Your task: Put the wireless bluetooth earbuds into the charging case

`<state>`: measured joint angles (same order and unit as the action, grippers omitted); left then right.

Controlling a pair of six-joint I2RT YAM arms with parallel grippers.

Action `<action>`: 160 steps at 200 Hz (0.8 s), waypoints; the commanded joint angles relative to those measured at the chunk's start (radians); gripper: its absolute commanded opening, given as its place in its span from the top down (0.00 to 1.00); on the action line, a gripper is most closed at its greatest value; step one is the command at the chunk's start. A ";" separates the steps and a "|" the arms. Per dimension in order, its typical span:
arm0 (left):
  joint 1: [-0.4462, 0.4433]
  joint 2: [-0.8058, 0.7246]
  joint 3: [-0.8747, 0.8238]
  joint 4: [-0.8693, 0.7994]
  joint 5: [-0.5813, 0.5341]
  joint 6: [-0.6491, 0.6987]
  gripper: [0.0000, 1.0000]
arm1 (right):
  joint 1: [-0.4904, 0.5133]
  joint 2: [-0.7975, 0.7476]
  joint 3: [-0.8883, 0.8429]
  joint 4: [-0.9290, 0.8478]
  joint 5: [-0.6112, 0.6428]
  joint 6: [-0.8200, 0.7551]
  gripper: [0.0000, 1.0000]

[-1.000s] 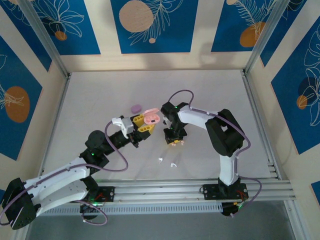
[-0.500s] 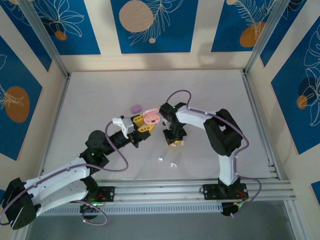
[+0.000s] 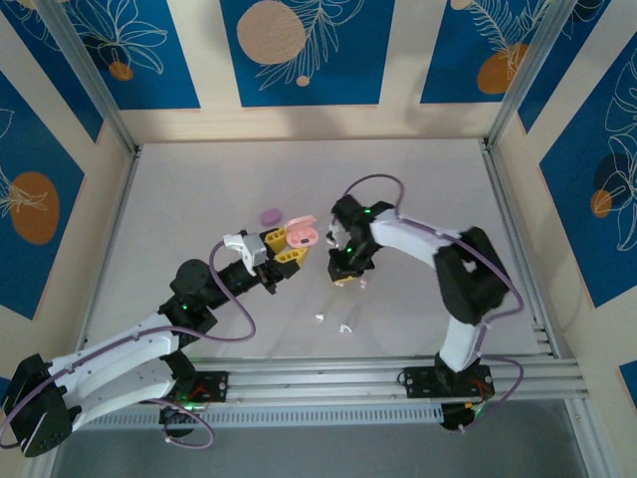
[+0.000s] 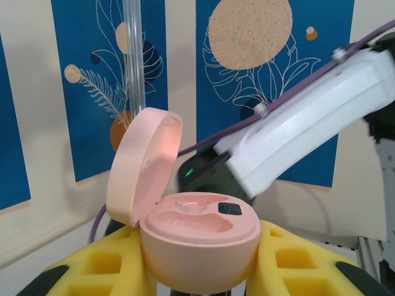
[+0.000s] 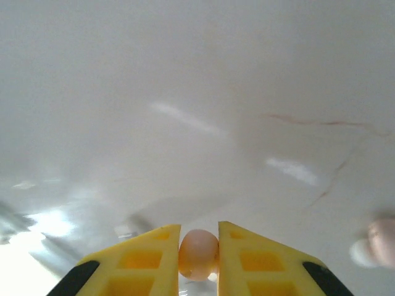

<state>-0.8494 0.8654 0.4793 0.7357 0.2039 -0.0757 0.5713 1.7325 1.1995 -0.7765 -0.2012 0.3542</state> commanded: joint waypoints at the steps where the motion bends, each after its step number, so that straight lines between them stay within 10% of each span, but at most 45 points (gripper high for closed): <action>1: -0.007 -0.019 0.010 0.000 -0.022 0.020 0.77 | -0.096 -0.133 -0.079 0.216 -0.473 0.098 0.81; 59: -0.007 -0.025 0.018 -0.016 -0.034 0.041 0.77 | -0.185 -0.205 -0.182 0.616 -1.020 0.384 0.80; 160: -0.007 -0.040 0.009 -0.037 -0.065 0.074 0.76 | -0.186 -0.240 -0.143 0.635 -1.114 0.460 0.80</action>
<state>-0.8494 0.8337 0.4793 0.6872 0.1585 -0.0231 0.3855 1.5154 1.0340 -0.1421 -1.2922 0.7612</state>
